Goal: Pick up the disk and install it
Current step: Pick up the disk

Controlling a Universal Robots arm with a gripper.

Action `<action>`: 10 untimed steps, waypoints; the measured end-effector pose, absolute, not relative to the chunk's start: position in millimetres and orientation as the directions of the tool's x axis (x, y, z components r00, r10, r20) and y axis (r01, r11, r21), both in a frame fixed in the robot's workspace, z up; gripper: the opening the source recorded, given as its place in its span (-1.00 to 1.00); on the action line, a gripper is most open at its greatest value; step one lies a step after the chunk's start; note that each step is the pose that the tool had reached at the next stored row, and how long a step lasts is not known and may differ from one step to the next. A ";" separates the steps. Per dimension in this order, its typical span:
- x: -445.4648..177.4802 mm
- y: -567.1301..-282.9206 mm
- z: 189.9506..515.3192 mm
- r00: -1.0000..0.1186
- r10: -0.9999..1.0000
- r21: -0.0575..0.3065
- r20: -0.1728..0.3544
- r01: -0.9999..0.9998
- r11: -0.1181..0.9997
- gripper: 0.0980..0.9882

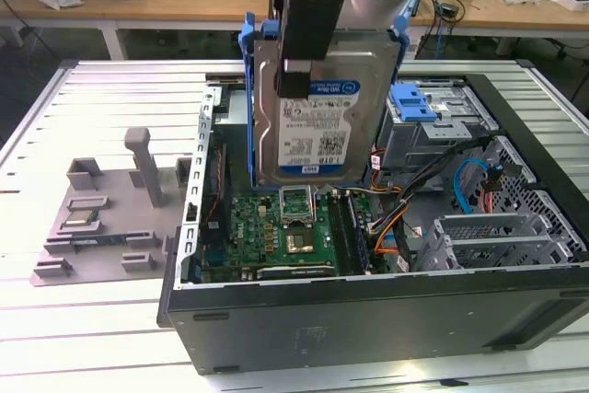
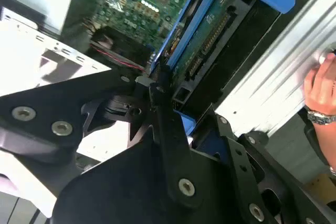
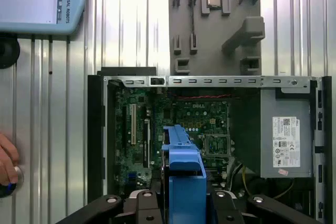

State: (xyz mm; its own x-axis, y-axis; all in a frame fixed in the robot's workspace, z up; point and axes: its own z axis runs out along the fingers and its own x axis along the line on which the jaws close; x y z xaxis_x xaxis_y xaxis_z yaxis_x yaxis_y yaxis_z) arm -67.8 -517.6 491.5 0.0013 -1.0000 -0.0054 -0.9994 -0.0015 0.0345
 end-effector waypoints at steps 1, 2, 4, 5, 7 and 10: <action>-67.8 -525.7 491.1 0.001 -1.000 0.034 -0.005 -0.999 -0.001 -0.40; -67.7 -530.6 491.0 0.001 -1.000 0.035 -0.005 -0.999 -0.001 -0.40; -67.5 -539.3 490.6 0.001 -1.000 0.035 -0.005 -0.999 -0.002 -0.40; -66.7 -543.4 490.4 0.001 -1.000 0.035 -0.005 -0.999 -0.002 -0.40; -55.9 -551.2 489.5 0.001 -1.000 0.036 -0.006 -0.999 -0.001 -0.40; -38.8 -554.1 488.7 0.001 -1.000 0.038 -0.006 -0.999 -0.001 -0.40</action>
State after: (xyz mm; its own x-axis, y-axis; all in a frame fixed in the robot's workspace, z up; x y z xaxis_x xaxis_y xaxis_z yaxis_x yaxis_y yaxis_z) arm -38.8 -554.1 488.7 0.0012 -1.0000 -0.0055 -0.9993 -0.0014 0.0383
